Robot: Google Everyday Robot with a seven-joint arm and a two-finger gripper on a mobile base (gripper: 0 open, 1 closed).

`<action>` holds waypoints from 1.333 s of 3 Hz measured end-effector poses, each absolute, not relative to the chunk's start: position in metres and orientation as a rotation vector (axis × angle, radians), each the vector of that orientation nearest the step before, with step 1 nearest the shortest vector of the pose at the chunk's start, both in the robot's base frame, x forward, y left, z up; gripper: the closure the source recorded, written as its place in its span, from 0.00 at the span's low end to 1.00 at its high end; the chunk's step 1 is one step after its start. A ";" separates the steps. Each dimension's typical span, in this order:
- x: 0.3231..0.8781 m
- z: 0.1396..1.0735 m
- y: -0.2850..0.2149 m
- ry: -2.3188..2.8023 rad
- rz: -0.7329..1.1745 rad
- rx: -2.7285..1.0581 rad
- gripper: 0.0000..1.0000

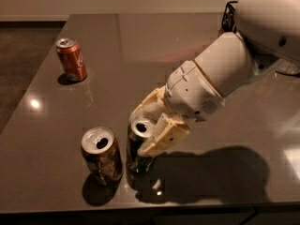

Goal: Move green can near orange can

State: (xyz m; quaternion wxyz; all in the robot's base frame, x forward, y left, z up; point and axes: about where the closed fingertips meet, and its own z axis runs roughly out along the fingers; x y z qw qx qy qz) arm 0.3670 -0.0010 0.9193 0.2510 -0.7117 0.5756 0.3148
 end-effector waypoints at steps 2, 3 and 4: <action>0.365 0.920 0.003 1.561 0.851 -1.945 0.13; 0.364 0.921 0.004 1.559 0.848 -1.948 0.00; 0.364 0.921 0.004 1.559 0.848 -1.948 0.00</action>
Offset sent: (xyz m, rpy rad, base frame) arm -0.0009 0.0018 0.0003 -0.0018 -0.0023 0.0027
